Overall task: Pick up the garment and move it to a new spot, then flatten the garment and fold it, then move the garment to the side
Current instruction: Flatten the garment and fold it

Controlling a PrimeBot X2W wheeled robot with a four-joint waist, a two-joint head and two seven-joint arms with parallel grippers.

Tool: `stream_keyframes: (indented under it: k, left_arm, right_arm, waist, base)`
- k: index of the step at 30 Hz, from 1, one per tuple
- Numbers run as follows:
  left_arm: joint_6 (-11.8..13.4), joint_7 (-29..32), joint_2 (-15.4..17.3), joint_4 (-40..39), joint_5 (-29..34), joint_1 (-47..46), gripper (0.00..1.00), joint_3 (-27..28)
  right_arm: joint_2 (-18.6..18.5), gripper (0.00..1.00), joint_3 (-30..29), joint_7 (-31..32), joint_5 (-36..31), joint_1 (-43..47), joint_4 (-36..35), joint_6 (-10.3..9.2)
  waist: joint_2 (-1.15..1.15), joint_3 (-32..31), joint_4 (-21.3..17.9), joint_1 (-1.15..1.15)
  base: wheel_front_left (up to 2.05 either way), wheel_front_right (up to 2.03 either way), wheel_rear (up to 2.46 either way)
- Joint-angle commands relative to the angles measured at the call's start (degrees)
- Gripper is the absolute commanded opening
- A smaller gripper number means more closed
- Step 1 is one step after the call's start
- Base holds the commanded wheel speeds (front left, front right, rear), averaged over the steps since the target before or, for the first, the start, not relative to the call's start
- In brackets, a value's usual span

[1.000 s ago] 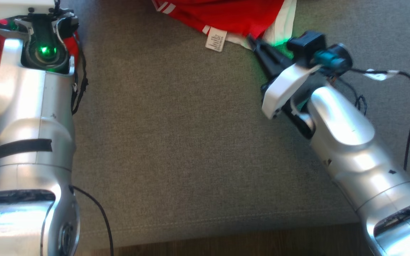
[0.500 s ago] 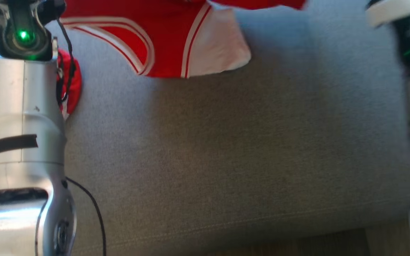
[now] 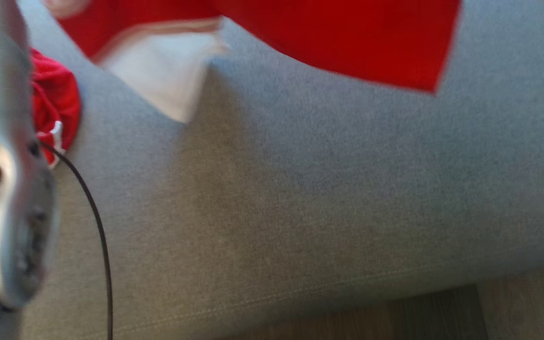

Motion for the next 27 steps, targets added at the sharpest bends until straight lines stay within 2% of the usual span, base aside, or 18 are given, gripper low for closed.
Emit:
stream_keyframes:
  k: [1,4,8,11,14,16,20,25,27]
  left_arm:
    - [-0.66,-1.19,3.35,-0.66,1.26,-4.78,0.0,0.14]
    - [-2.39,-4.62,5.02,3.43,4.76,-9.77,0.0,-1.66]
    - [-6.84,-7.85,6.44,5.82,7.7,-17.08,0.0,-1.53]
    - [-9.99,-8.32,5.34,4.24,7.16,-21.78,0.0,0.62]
    - [-10.93,-8.36,3.78,-3.23,4.88,-22.64,0.0,-0.05]
    - [-10.97,-8.37,4.37,-8.55,2.4,-19.48,0.0,-1.81]
    - [-10.99,-8.38,5.96,-14.42,-1.24,-9.51,0.0,-3.15]
    - [-11.0,-8.38,5.33,-16.95,-3.78,4.99,0.0,-2.37]
    - [-11.0,-8.38,3.86,-18.56,-5.45,13.71,0.0,-1.49]
  right_arm:
    - [2.11,0.0,0.4,-1.35,-1.39,-4.35,0.59,-0.02]
    - [3.97,0.0,-0.08,-6.16,-5.14,-9.59,7.74,-0.02]
    - [5.5,0.0,-4.78,-14.74,-10.77,-16.27,12.89,-0.02]
    - [5.85,0.0,-8.81,-16.92,-16.06,-19.94,12.34,-0.02]
    - [6.1,0.0,-12.42,-17.22,-19.98,-20.76,7.0,-0.02]
    - [6.36,0.0,-13.55,-17.25,-21.22,-18.95,4.79,-0.02]
    - [6.41,0.0,-12.82,-17.26,-22.88,-14.2,5.92,-0.02]
    - [6.04,0.0,-11.56,-17.27,-21.11,-7.47,10.94,-0.02]
    - [5.61,0.0,-11.93,-17.27,-19.1,-2.62,14.53,-0.02]
  waist:
    - [0.0,3.99,-1.23,0.0]
    - [0.0,6.36,-2.42,0.0]
    - [0.0,9.57,-3.3,0.0]
    - [0.0,12.91,-2.81,0.0]
    - [0.0,16.58,-1.43,0.0]
    - [0.0,18.34,-0.34,0.0]
    - [0.0,19.91,1.25,0.0]
    - [0.0,18.87,2.27,0.0]
    - [0.0,16.6,2.57,0.0]
  base:
    - [0.0,0.0,0.0]
    - [0.0,0.0,0.0]
    - [0.0,0.0,0.0]
    - [0.0,0.0,0.0]
    - [0.0,0.0,0.0]
    - [0.0,0.0,0.0]
    - [0.0,0.0,0.0]
    - [0.0,0.0,0.0]
    - [0.0,0.0,0.0]
